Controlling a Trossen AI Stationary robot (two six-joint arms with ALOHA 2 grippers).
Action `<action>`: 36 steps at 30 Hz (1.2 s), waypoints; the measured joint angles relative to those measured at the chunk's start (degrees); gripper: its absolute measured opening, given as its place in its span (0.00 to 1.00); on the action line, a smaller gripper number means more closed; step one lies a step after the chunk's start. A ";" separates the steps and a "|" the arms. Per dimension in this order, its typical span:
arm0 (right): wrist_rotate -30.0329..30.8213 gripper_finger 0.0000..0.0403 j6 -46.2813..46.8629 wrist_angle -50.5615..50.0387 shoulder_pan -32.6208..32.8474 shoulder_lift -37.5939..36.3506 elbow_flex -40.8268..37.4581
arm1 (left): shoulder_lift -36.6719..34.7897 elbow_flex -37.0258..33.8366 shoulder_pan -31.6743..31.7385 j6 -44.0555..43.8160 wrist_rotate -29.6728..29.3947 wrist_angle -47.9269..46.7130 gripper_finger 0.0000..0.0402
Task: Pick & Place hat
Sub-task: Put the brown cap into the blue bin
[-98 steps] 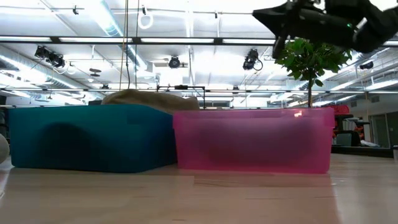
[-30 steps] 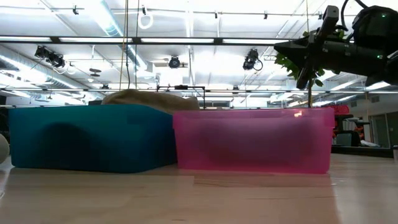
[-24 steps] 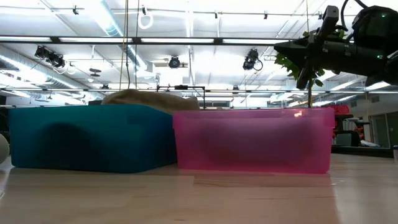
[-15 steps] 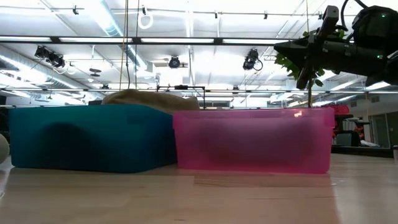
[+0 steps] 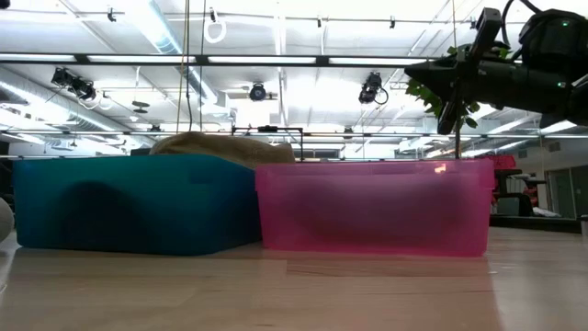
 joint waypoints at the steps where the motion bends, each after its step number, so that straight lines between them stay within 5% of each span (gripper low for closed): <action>1: 0.02 0.02 0.00 -0.11 0.00 0.00 0.00 | -0.01 -0.55 0.00 0.22 0.04 1.75 0.76; 13: 0.10 0.02 2.44 -0.40 0.00 0.00 0.00 | -0.12 -10.89 1.64 -0.79 -0.27 8.57 0.65; 16: 0.09 0.02 2.46 -0.48 0.00 0.00 0.00 | -0.12 -11.09 2.37 1.43 -0.51 8.80 0.51; 22: 0.11 0.02 2.94 -0.53 0.00 0.00 0.00 | 0.00 -8.16 2.65 1.21 -0.08 8.11 0.06; 36: 0.10 0.02 16.33 -0.83 0.00 0.01 0.00 | 0.10 11.93 -5.05 -2.94 -0.61 -10.86 0.01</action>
